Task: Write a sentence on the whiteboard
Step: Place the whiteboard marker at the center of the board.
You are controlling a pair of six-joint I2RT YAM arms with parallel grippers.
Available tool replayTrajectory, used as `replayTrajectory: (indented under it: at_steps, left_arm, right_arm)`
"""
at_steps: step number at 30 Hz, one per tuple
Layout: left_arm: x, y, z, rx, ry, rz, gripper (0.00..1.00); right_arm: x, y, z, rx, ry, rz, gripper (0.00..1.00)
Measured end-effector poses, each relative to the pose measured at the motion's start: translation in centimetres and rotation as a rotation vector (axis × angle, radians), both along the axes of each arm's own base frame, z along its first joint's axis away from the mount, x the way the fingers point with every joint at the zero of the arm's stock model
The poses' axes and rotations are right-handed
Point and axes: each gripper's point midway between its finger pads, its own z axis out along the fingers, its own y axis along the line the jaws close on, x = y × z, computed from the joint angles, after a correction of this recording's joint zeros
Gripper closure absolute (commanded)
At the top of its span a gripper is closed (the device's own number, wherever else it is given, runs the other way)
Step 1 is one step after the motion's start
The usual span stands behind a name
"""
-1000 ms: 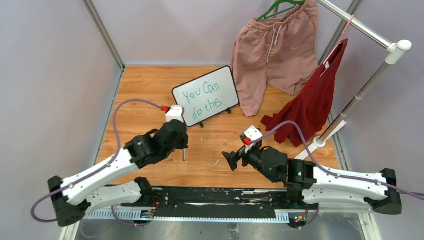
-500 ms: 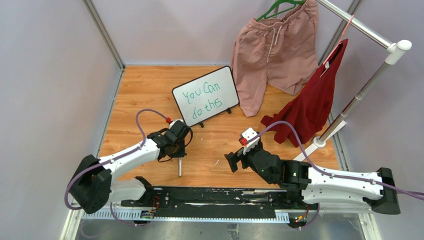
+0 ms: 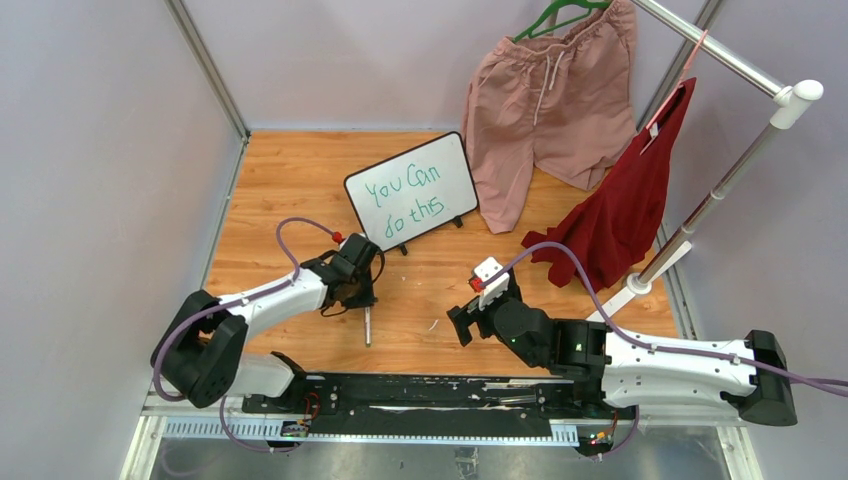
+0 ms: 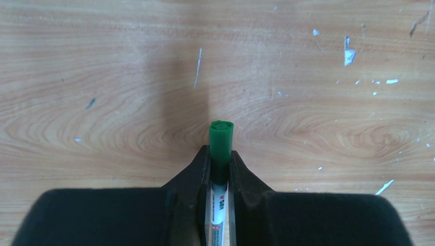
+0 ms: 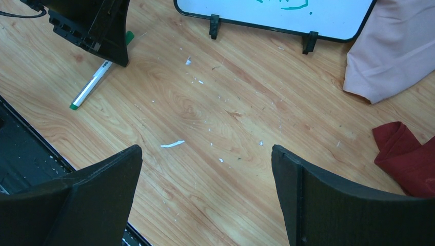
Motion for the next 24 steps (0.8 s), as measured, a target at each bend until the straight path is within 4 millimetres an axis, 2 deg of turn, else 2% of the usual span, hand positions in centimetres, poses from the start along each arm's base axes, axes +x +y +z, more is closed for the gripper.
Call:
replayTrajectory:
  at_steps: [5,8,24]
  left_arm:
    - [0.9,-0.3,0.0,-0.015,-0.024,0.008,0.68]
    - [1.2,-0.5,0.1,-0.024,-0.035,0.007,0.64]
    - [1.1,-0.1,0.2,-0.024,-0.067,0.015,0.62]
  right_arm:
    - [0.0,0.0,0.0,-0.004,-0.003,0.002,0.02]
    - [0.1,0.0,0.1,-0.005,-0.006,0.002,0.02]
    - [0.2,0.0,0.5,-0.011,-0.029,0.01,0.03]
